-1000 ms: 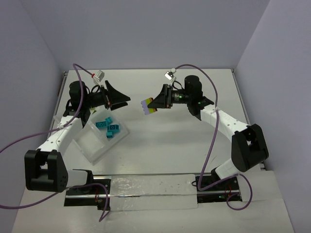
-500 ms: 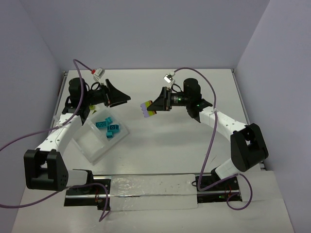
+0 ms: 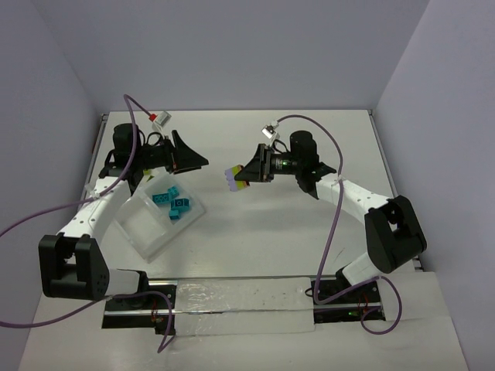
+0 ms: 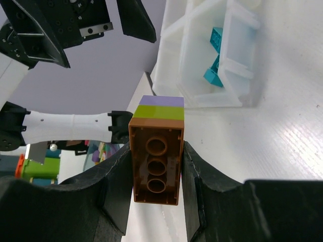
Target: Sort the legos into containers by color
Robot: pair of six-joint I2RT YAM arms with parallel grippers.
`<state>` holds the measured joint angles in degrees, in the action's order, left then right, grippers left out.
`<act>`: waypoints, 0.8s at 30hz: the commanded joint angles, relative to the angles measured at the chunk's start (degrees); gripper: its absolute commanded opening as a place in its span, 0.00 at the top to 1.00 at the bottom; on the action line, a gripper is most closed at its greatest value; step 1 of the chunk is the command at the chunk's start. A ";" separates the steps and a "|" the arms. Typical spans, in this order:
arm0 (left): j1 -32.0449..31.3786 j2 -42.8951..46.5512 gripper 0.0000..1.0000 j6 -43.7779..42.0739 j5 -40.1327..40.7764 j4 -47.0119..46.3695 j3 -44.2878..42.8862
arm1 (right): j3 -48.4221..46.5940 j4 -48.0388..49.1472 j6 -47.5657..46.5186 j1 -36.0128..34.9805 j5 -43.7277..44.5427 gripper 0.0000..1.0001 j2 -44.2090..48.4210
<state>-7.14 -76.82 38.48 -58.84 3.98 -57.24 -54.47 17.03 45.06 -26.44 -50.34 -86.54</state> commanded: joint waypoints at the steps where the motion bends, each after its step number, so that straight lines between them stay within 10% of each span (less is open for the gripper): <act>1: -0.09 -0.06 0.05 -5.74 0.46 5.57 -5.00 | -4.57 0.35 -1.14 -0.65 -1.22 1.00 -1.37; 15: -0.36 2.54 0.05 -5.79 -3.74 4.60 -3.09 | -8.06 -6.18 -5.84 -0.80 -3.71 1.00 -2.20; 24: -2.88 1.12 0.06 -7.89 -5.85 4.82 -4.21 | -6.65 6.46 4.29 -0.74 -8.17 1.00 -1.61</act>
<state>-9.19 -75.79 33.42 -62.43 8.47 -58.43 -59.57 15.85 45.21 -26.76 -55.33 -88.82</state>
